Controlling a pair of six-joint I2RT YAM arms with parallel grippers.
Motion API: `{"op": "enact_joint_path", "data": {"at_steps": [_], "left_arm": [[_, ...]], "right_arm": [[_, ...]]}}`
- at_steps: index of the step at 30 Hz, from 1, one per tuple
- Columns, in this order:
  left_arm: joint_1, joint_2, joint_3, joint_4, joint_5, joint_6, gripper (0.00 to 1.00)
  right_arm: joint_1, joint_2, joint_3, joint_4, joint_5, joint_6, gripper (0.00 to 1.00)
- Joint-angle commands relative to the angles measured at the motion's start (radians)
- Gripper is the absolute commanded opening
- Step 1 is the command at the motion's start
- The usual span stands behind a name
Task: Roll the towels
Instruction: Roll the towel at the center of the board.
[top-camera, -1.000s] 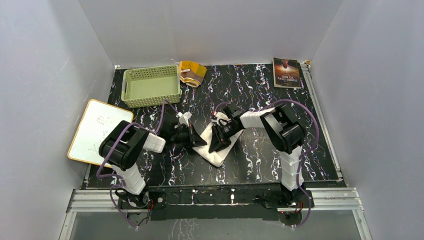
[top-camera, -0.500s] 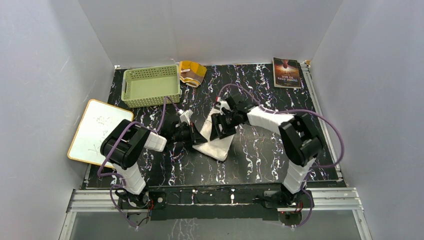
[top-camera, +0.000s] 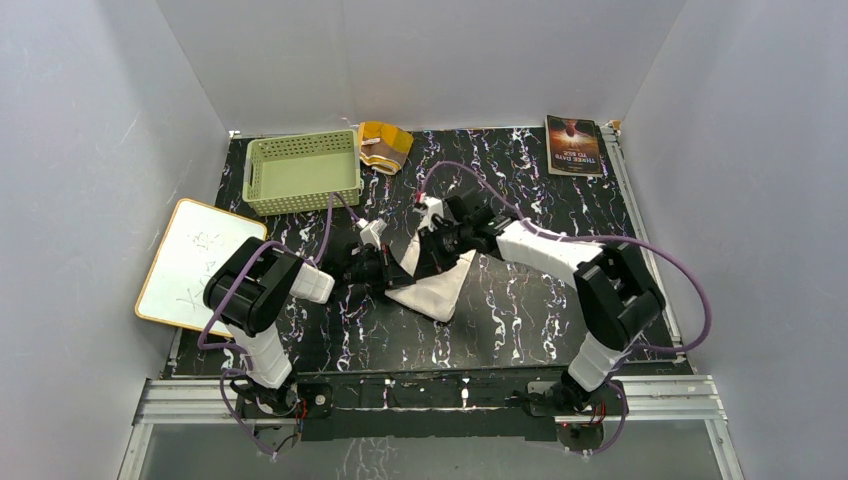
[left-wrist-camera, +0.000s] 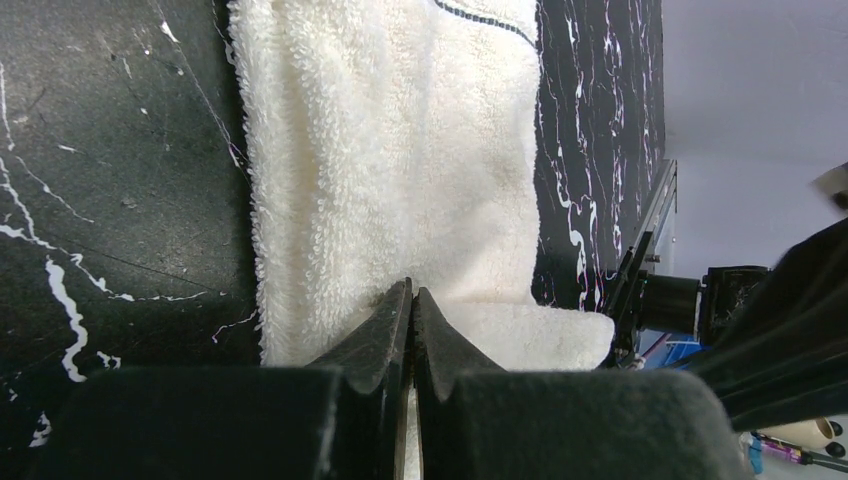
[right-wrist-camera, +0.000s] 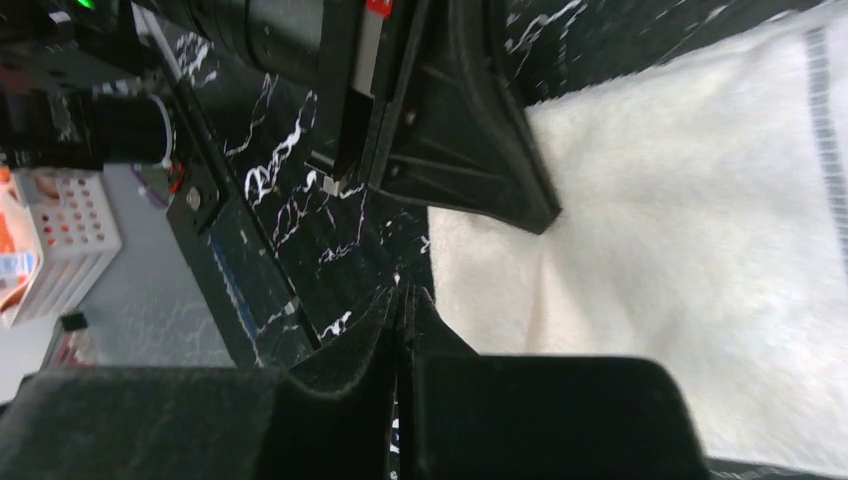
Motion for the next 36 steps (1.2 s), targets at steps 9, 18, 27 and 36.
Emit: {"op": "enact_joint_path", "data": {"at_steps": [9,18,27,36], "left_arm": [[-0.003,0.020,0.000,-0.148,-0.122,0.089,0.00],[-0.003,0.015,0.038,-0.239,-0.139,0.122,0.00],[-0.003,0.004,0.054,-0.281,-0.144,0.141,0.00],[-0.003,-0.204,0.148,-0.487,-0.152,0.195,0.37]], "right_arm": [[0.019,0.191,0.039,0.055,-0.259,-0.054,0.00],[-0.026,0.188,-0.176,0.257,-0.273,0.022,0.00],[-0.060,0.160,-0.334,0.358,-0.196,0.082,0.00],[-0.070,0.197,-0.354,0.415,-0.207,0.123,0.00]]}}
